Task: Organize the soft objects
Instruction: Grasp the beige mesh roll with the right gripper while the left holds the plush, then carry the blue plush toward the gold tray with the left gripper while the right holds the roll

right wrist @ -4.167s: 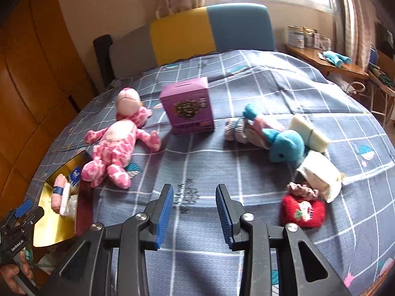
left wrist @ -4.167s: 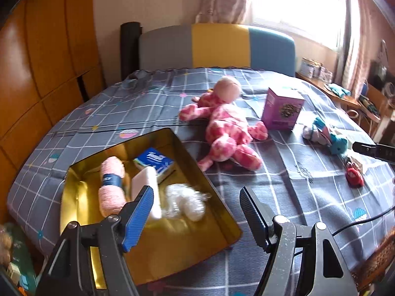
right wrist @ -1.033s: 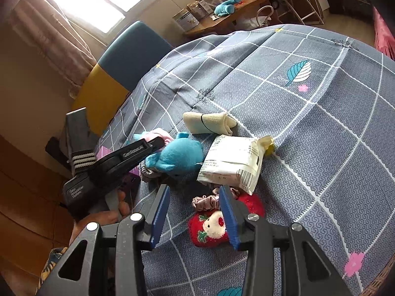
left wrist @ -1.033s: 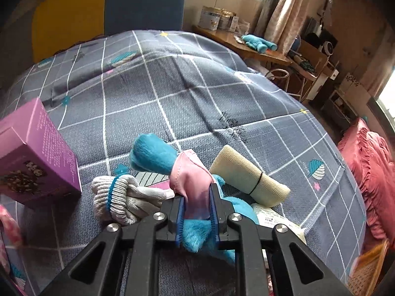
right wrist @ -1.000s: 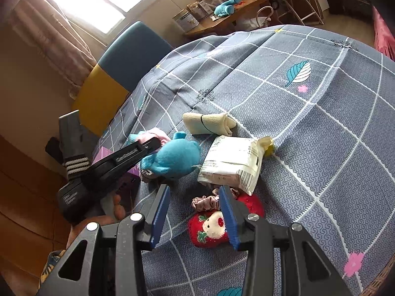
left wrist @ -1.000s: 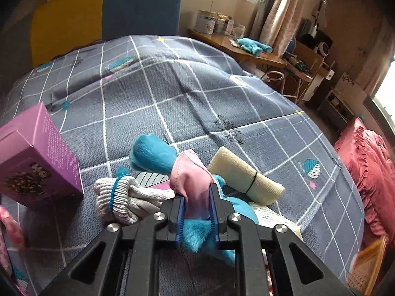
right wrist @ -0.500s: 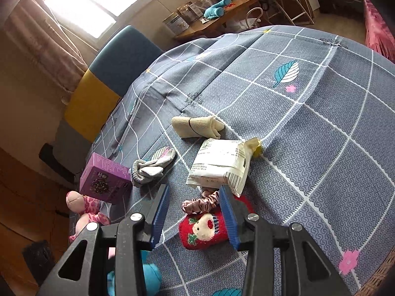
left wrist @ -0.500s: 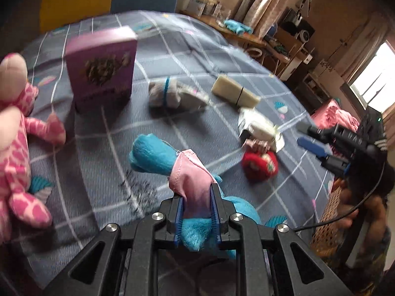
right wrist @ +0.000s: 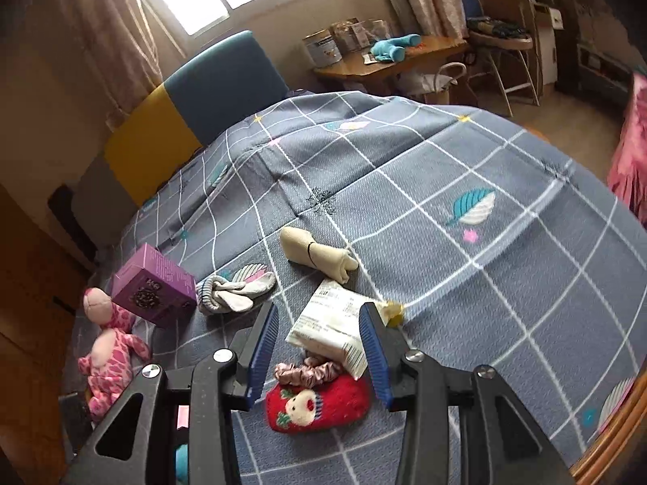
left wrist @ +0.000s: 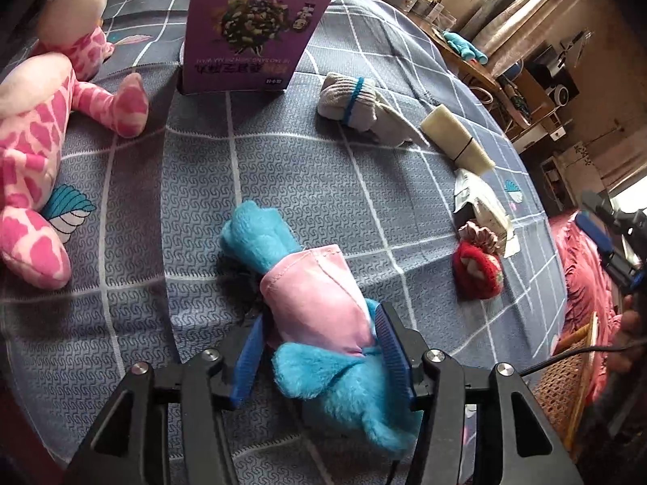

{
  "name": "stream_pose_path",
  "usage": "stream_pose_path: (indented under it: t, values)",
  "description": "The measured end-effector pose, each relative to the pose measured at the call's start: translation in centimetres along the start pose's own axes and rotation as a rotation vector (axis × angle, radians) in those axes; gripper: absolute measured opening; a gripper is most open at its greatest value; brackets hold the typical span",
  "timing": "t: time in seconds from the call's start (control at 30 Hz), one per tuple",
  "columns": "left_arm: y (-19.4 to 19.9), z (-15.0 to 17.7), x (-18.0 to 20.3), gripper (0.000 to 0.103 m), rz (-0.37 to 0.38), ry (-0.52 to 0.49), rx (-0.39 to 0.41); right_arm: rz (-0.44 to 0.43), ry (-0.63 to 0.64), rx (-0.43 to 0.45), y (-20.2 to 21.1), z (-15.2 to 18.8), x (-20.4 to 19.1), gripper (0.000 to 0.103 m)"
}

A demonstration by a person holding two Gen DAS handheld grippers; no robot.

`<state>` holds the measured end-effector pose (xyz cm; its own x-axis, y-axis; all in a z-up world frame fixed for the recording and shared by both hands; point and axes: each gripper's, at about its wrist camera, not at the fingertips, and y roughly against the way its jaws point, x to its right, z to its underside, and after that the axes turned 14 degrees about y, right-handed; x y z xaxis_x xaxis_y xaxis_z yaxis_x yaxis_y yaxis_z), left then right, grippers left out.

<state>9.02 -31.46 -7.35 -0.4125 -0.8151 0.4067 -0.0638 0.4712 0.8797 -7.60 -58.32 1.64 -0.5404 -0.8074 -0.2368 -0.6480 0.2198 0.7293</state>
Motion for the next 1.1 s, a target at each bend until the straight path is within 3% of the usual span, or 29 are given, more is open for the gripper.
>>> stream_pose_path:
  t: [0.13,0.23,0.4,0.63,0.7,0.8,0.97,1.1]
  values:
    - [-0.4,0.4,-0.2,0.060,-0.003,-0.014,0.029,0.023,0.173,-0.075,-4.0,-2.7,-1.7,0.042]
    - [-0.9,0.4,-1.0,0.070,0.003,0.011,0.017,0.050,0.309,-0.128,-7.5,-4.3,-3.5,0.042]
    - [-0.9,0.5,-1.2,0.074,0.015,0.003,0.020,0.126,0.483,-0.184,-12.8,-6.5,-5.8,0.042]
    - [-0.7,0.5,-1.5,0.071,0.032,0.015,0.018,0.175,0.609,-0.369,-19.6,-6.0,-6.1,0.041]
    - [-0.3,0.5,-1.8,0.045,0.042,0.033,0.025,0.228,0.644,-0.345,-19.4,-5.7,-6.3,0.023]
    - [0.8,0.6,-1.5,0.032,0.053,0.021,0.055,0.216,0.619,-0.281,-17.4,-5.9,-6.3,0.018]
    - [1.5,0.9,-1.5,0.029,0.083,-0.005,0.086,0.193,0.575,-0.162,-12.3,-6.0,-7.4,0.017]
    - [2.9,1.2,-2.0,0.029,0.097,-0.007,0.125,0.020,0.489,-0.135,-8.8,-4.8,-9.1,0.017]
